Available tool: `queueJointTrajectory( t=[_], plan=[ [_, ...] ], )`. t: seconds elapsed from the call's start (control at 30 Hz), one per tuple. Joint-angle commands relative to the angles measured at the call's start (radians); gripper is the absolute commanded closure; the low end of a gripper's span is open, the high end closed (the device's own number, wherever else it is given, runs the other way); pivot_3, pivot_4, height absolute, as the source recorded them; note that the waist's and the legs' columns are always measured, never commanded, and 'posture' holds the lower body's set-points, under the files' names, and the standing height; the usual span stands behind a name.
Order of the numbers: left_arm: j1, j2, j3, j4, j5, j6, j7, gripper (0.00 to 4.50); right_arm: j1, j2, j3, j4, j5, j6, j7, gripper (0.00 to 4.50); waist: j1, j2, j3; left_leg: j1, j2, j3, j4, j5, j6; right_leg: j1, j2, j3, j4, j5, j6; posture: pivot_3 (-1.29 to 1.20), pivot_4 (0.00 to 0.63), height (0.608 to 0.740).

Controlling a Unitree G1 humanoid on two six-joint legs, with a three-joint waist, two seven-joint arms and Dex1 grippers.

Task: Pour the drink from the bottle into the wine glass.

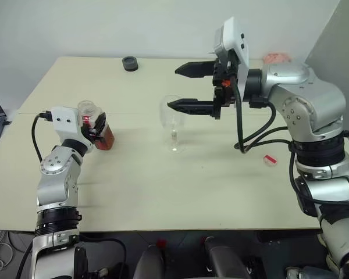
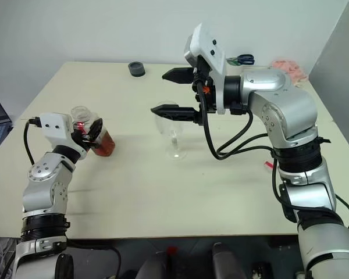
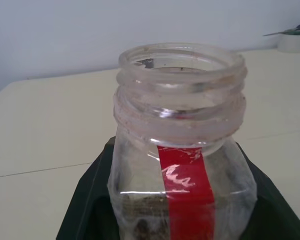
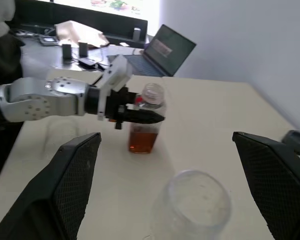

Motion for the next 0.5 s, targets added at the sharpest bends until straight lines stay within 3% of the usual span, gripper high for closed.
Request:
queueJointTrajectory(
  t=[0.03,0.13,0.27,0.4,0.5],
  plan=[
    [-0.094,0.061,-0.017,-0.01,0.013,-0.013,-0.04,2.65,0.056,-0.02,-0.117,-0.032,-0.013,-0.053,-0.097,0.0,0.002,0.0,0.0,0.0,0.0,0.0,0.0,0.0,0.0,0.0,0.0,0.0,0.0,0.0,0.0,0.0,0.15,0.74],
    [-0.244,0.074,-0.072,0.031,0.017,-0.011,-0.091,2.65,0.146,-0.043,-0.211,-0.13,0.031,-0.002,-0.162,0.0,0.025,0.0,0.001,-0.004,0.0,-0.002,0.002,0.0,0.0,-0.001,0.0,-0.003,0.0,0.0,0.0,0.0,0.15,0.74],
    [-0.482,0.041,-0.199,0.157,0.07,-0.088,-0.207,2.66,0.386,-0.116,-0.297,-0.36,0.112,0.075,-0.17,0.0,0.058,-0.001,0.001,-0.01,-0.003,-0.008,0.004,0.0,0.0,-0.002,-0.002,-0.01,-0.002,0.0,0.0,0.0,0.15,0.74],
    [-0.6,0.037,-0.351,0.31,0.23,-0.318,-0.282,2.66,0.578,-0.139,-0.333,-0.532,0.19,0.102,-0.179,0.0,0.049,0.0,0.001,-0.011,-0.006,-0.007,0.003,0.0,0.0,-0.002,-0.006,-0.008,-0.003,-0.001,0.003,0.0,0.15,0.74],
    [-0.655,0.012,-0.371,0.414,0.251,-0.423,-0.295,2.68,0.66,-0.137,-0.338,-0.593,0.204,0.085,-0.201,0.0,0.032,0.001,0.001,-0.009,-0.005,-0.006,0.003,0.0,0.0,-0.002,-0.005,-0.007,-0.001,-0.001,0.003,0.0,0.15,0.74]
  ],
)
